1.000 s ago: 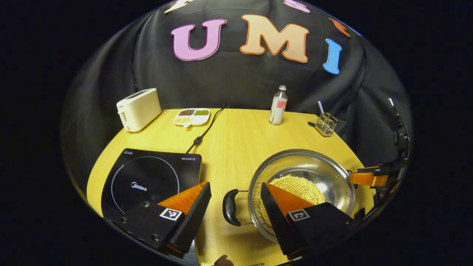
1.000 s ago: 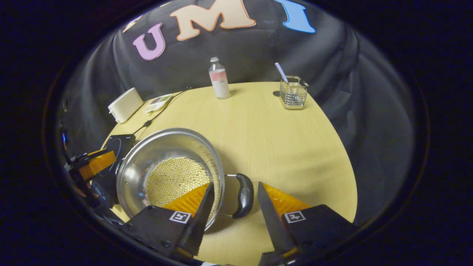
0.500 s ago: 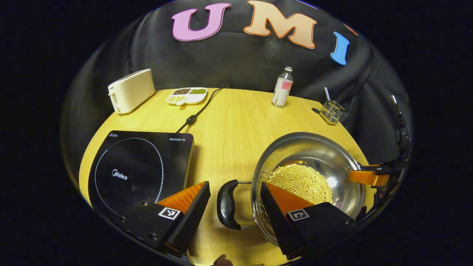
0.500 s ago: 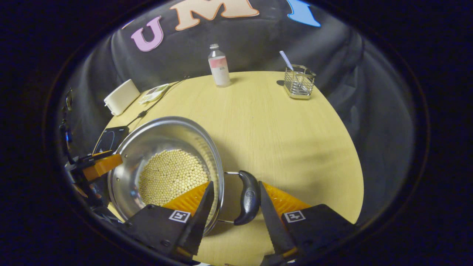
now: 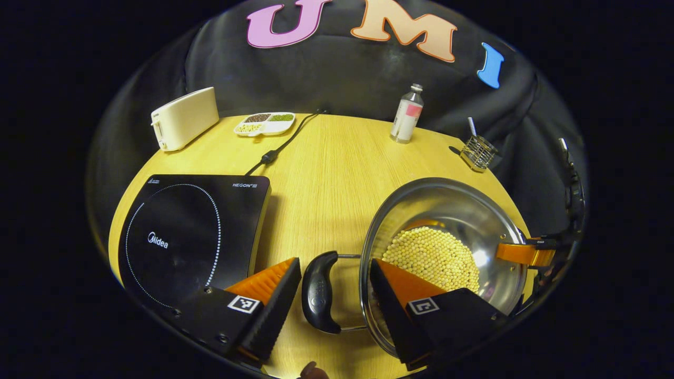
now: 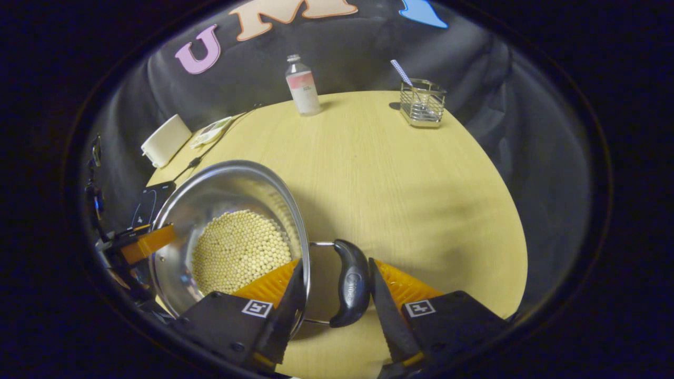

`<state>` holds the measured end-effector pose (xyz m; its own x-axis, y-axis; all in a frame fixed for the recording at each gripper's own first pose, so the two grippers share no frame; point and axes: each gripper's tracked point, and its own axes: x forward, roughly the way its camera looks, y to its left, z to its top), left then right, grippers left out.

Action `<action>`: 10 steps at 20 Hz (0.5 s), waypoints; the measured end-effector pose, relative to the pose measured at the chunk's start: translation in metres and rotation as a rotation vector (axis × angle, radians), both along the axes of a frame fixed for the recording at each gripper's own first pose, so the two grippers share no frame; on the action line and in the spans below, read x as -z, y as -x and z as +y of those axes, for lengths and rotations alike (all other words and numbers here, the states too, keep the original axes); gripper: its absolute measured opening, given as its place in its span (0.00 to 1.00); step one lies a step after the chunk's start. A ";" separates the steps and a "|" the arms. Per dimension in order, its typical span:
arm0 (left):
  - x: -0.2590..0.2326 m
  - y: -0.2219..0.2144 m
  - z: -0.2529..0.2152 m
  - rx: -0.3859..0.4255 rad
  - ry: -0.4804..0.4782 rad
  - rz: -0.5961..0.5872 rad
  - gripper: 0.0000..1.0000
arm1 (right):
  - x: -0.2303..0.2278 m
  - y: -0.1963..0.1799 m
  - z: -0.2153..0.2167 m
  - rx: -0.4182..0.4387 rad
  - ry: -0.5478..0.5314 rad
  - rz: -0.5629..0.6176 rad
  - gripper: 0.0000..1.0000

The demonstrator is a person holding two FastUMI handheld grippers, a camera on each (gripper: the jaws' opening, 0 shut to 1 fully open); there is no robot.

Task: First push the handle of the pot to place it horizontally, then grasp the pot with both hands and set it on the induction cooktop.

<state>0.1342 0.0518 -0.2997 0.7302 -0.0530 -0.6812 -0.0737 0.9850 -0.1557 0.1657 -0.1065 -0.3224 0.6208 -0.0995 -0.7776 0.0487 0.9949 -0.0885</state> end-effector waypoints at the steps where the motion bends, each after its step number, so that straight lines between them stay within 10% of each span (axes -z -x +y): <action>1: 0.000 0.000 -0.002 0.002 0.005 -0.002 0.82 | -0.001 0.000 0.002 -0.003 -0.008 0.001 0.74; 10: -0.002 0.002 -0.003 0.034 -0.011 0.018 0.71 | 0.002 0.000 0.001 0.001 0.016 -0.005 0.57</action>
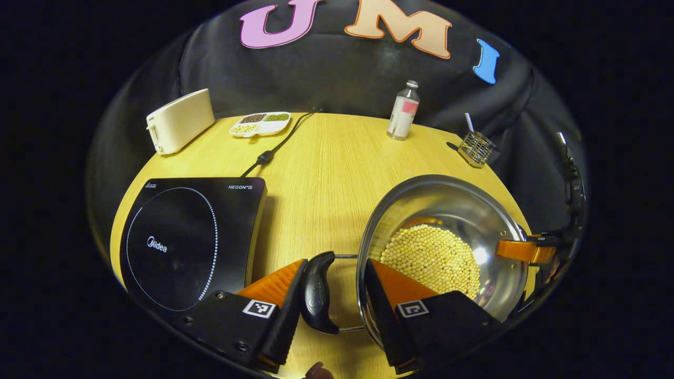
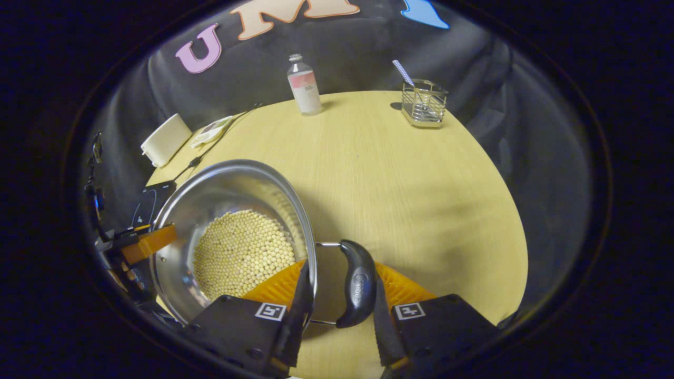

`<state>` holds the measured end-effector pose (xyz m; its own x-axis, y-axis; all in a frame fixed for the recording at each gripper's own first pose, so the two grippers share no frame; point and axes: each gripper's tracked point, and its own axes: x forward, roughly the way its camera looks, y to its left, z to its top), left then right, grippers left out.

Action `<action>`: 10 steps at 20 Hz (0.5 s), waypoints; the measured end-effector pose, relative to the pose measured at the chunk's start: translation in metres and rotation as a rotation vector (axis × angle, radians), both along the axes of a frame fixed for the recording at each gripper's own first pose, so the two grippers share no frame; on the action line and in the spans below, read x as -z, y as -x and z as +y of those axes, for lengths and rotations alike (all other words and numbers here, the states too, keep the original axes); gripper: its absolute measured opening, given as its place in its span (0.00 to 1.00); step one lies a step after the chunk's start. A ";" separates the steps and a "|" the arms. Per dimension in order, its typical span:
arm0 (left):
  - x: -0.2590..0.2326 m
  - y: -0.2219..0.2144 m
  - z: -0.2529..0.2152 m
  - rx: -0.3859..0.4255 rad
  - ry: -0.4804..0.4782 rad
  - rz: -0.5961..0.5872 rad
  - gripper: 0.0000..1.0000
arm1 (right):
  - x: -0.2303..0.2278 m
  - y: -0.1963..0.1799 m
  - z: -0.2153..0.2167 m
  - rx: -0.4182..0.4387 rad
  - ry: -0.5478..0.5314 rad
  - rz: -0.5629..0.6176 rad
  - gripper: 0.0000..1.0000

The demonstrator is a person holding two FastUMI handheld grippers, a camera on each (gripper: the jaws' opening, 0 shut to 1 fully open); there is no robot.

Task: First push the handle of the pot to place it horizontally, then grasp the pot with both hands and set it on the induction cooktop.

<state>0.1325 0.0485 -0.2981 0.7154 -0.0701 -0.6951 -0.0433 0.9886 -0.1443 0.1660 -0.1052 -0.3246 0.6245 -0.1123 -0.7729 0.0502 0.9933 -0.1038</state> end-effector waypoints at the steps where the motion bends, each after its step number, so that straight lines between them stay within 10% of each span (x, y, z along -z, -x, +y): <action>1: 0.001 -0.001 0.000 0.000 0.006 0.000 0.69 | -0.003 0.003 0.001 -0.002 0.002 -0.001 0.55; 10: 0.000 0.001 0.000 0.009 -0.017 0.012 0.65 | -0.004 0.004 0.001 -0.005 0.023 -0.010 0.55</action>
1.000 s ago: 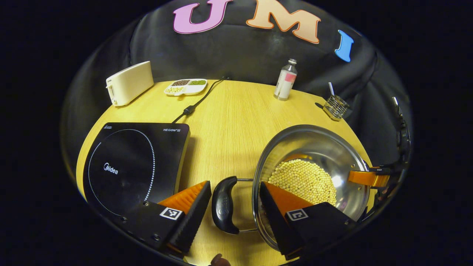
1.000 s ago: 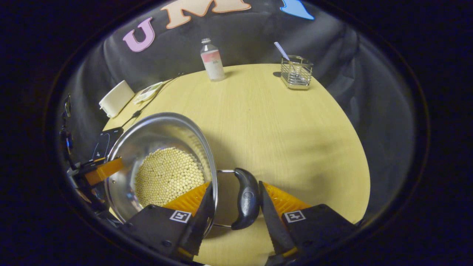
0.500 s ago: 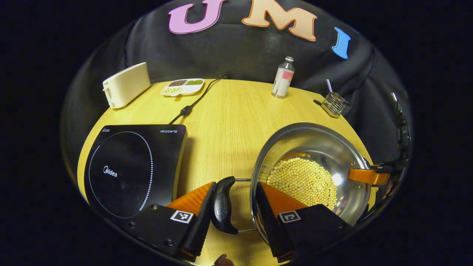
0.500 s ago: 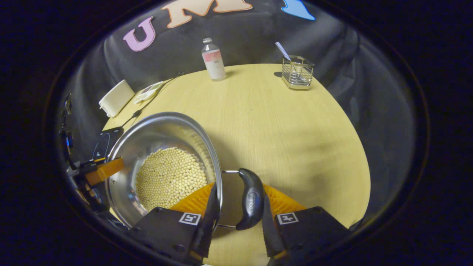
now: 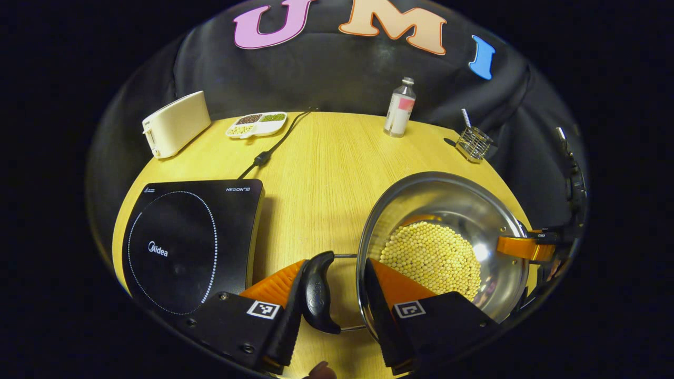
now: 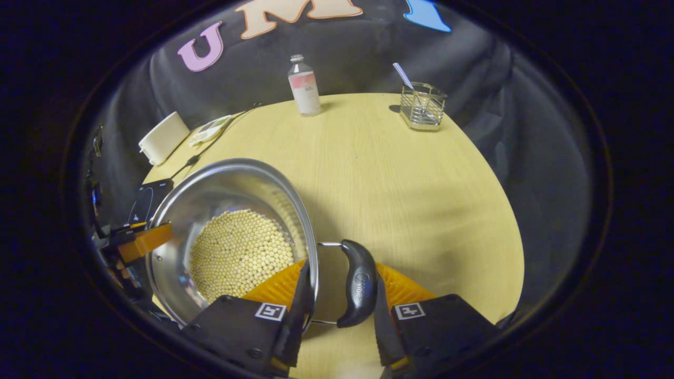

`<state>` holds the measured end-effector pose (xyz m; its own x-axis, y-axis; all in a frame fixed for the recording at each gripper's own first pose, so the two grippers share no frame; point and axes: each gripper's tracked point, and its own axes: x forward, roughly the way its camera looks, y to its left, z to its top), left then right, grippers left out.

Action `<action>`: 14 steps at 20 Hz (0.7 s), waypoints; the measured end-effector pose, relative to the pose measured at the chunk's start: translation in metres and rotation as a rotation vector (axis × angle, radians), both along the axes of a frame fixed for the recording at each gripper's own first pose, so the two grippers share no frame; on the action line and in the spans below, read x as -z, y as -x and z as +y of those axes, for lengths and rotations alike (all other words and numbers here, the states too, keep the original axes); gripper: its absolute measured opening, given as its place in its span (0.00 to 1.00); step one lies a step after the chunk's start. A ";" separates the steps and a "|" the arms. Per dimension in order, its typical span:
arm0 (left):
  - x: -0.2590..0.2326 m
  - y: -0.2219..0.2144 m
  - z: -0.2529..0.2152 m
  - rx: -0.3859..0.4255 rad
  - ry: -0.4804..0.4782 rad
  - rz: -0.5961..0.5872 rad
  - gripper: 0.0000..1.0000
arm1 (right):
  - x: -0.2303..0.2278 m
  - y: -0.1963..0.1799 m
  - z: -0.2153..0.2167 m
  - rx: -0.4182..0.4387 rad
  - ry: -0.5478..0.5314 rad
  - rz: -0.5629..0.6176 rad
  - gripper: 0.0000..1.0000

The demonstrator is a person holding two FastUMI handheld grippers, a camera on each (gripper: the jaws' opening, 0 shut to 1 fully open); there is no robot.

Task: First push the handle of the pot to place it horizontally, then grasp the pot with both hands and set it on the induction cooktop.

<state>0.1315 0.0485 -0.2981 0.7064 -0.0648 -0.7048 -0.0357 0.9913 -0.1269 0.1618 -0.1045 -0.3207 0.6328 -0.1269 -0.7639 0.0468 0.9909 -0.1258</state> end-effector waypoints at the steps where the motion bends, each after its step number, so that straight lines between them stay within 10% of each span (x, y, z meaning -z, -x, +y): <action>1: 0.000 0.001 0.000 -0.007 0.002 0.001 0.65 | 0.000 0.000 0.000 -0.004 0.000 -0.001 0.55; 14: -0.001 0.013 0.005 0.000 0.018 0.008 0.63 | -0.005 0.013 0.010 0.004 0.025 -0.017 0.55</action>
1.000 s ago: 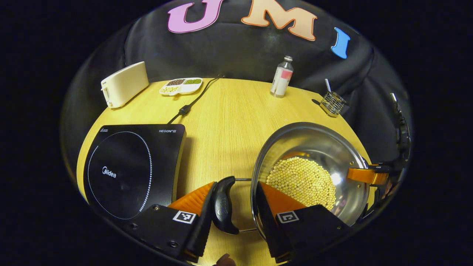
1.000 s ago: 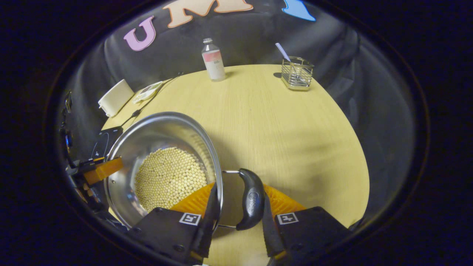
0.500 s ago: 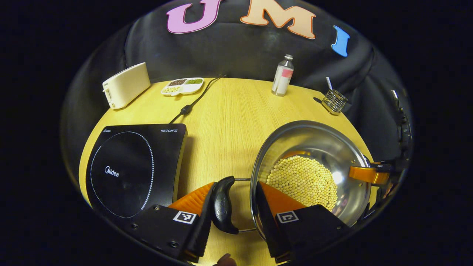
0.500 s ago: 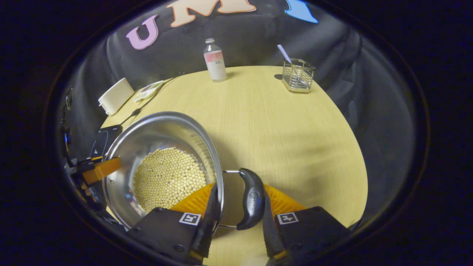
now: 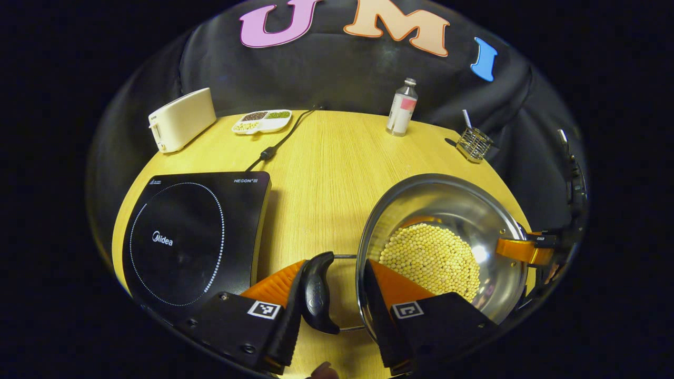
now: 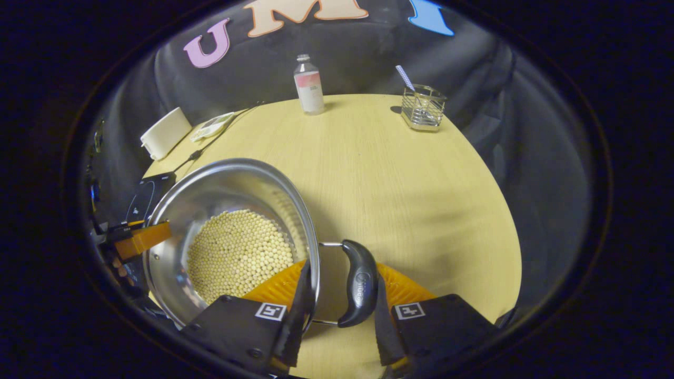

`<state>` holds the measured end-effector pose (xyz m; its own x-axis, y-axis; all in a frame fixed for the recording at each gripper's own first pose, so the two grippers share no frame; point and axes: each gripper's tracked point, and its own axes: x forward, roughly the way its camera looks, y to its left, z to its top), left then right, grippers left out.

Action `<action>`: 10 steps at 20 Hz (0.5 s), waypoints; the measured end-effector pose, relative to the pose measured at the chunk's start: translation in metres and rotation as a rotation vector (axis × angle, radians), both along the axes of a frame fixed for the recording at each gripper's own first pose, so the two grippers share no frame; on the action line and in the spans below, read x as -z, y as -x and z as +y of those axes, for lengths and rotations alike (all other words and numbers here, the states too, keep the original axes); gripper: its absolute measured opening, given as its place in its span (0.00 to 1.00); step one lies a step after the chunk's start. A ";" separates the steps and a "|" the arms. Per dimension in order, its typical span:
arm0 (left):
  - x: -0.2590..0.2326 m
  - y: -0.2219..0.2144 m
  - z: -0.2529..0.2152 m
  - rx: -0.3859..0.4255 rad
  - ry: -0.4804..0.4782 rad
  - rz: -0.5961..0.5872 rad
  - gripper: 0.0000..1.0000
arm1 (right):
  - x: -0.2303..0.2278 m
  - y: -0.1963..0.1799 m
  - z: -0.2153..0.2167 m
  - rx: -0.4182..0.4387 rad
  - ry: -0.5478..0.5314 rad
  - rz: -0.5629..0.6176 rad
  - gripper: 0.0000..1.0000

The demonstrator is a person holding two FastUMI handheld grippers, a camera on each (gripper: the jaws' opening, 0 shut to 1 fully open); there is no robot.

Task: First push the handle of the pot to place it horizontally, then grasp the pot with both hands and set it on the induction cooktop.

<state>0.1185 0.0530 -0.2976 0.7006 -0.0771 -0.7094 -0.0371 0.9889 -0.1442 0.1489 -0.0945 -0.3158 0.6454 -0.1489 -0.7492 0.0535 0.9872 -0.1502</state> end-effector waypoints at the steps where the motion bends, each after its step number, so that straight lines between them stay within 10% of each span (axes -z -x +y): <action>1: -0.006 0.000 0.003 0.013 0.002 -0.012 0.61 | 0.002 0.005 0.003 0.010 0.000 -0.004 0.50; 10: -0.046 0.004 0.053 0.106 0.016 -0.030 0.61 | -0.032 0.029 0.062 0.092 0.010 -0.049 0.50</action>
